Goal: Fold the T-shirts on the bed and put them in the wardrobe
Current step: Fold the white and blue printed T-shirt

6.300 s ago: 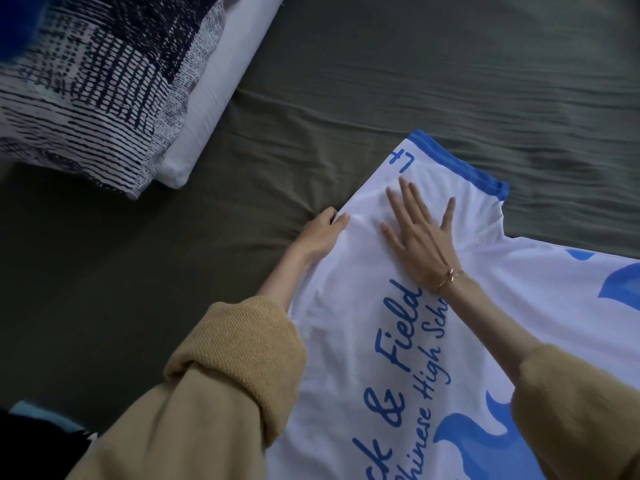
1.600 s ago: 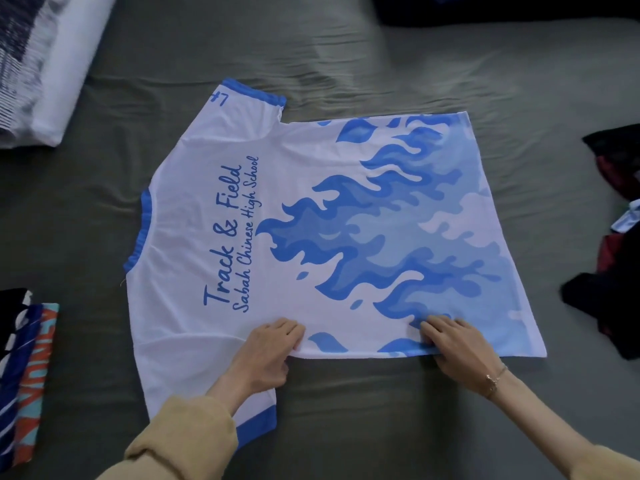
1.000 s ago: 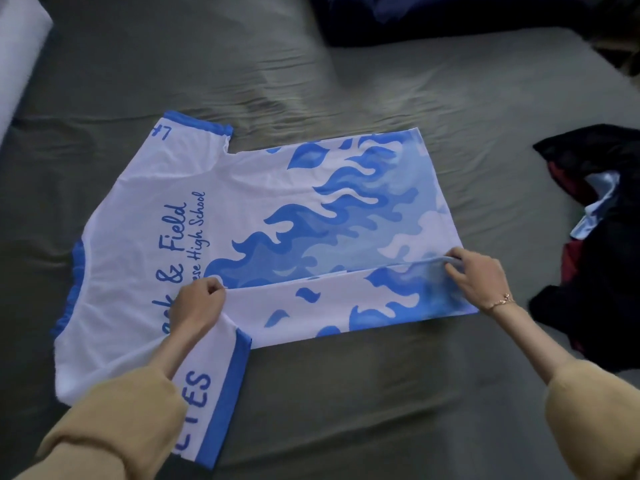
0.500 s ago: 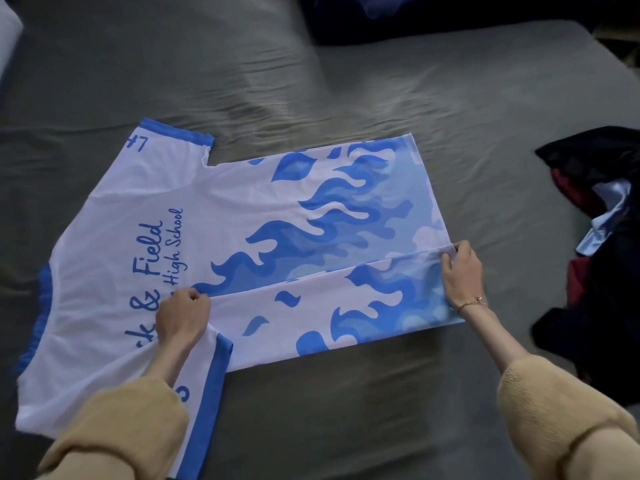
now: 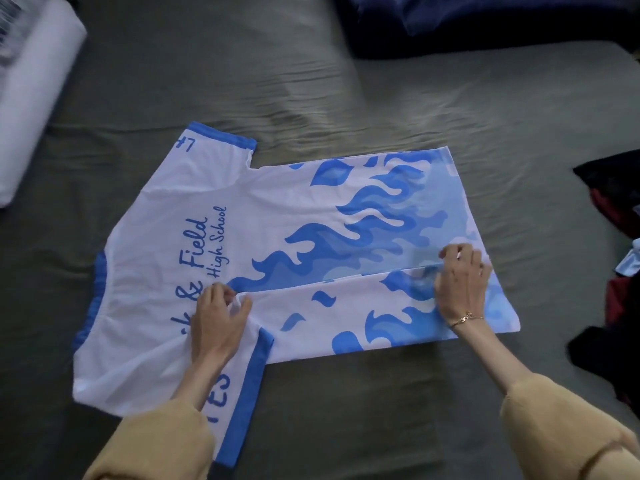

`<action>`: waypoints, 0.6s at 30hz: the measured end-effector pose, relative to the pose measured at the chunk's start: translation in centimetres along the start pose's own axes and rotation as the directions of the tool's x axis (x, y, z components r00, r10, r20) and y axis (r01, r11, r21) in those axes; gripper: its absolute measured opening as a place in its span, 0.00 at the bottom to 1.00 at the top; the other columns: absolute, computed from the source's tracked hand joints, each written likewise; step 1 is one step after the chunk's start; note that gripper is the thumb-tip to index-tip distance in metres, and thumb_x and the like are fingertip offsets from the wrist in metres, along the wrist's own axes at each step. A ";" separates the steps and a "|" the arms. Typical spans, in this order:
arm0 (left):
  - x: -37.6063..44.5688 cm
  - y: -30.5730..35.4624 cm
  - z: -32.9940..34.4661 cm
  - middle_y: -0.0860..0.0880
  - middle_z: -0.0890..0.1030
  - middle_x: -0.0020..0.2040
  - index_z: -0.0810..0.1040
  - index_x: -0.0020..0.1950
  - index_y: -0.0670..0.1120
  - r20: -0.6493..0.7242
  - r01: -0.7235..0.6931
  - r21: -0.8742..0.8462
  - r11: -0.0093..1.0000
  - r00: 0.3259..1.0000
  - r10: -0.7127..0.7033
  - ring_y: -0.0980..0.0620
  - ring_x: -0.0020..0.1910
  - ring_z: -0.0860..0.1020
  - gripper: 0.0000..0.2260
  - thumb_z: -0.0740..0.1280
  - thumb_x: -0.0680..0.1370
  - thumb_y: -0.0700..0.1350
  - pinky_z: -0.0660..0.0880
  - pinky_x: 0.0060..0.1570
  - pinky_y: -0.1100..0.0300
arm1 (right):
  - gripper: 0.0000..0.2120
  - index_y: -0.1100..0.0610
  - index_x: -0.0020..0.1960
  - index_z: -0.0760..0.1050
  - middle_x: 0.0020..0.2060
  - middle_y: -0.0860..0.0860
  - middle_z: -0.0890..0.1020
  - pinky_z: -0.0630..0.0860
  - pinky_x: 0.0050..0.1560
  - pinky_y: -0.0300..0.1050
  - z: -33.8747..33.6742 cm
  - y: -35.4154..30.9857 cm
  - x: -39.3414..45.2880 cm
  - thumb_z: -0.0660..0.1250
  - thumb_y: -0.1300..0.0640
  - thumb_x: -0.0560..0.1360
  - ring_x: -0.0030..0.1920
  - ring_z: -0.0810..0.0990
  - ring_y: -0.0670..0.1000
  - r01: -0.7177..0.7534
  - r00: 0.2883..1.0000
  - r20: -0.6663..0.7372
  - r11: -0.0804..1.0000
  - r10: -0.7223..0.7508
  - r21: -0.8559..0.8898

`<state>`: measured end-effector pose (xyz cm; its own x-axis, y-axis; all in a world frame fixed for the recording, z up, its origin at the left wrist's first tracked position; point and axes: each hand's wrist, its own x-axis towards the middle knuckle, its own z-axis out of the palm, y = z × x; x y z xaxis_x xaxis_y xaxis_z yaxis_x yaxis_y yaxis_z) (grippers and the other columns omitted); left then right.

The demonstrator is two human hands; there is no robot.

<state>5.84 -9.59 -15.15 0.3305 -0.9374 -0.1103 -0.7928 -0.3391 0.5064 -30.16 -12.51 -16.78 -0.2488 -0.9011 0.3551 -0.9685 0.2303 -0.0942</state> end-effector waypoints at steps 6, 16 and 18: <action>-2.7 -7.4 -4.9 0.51 0.72 0.49 0.74 0.51 0.45 -0.026 -0.154 0.092 0.984 0.987 0.157 0.52 0.47 0.71 0.06 0.65 0.76 0.38 0.65 0.50 0.56 | 0.14 0.60 0.42 0.74 0.39 0.56 0.77 0.73 0.37 0.47 -1.0 -11.1 -5.0 0.68 0.74 0.60 0.38 0.78 0.58 0.357 0.866 0.187 0.836 -0.463 0.418; -5.6 -19.8 -11.6 0.48 0.79 0.54 0.74 0.59 0.44 0.145 -0.399 0.247 0.883 0.916 0.374 0.53 0.52 0.75 0.25 0.70 0.63 0.37 0.67 0.57 0.61 | 0.29 0.48 0.59 0.68 0.59 0.48 0.75 0.71 0.60 0.47 -4.7 -22.1 -12.8 0.70 0.47 0.59 0.57 0.72 0.48 0.822 0.191 0.249 0.293 -0.949 0.488; -5.9 -21.0 -12.1 0.48 0.79 0.56 0.72 0.62 0.45 0.164 -0.434 0.262 0.862 0.900 0.403 0.54 0.54 0.73 0.31 0.73 0.60 0.35 0.66 0.60 0.61 | 0.35 0.47 0.61 0.67 0.62 0.47 0.74 0.69 0.64 0.52 -5.1 -22.4 -13.9 0.73 0.42 0.57 0.61 0.71 0.48 0.845 0.083 0.294 0.224 -0.952 0.485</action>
<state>26.77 4.00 -14.78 -0.1062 -0.9937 -0.0354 -0.9609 0.0934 0.2606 -5.01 -3.30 -14.89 0.9024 -0.4024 -0.1540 -0.4255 -0.8884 -0.1722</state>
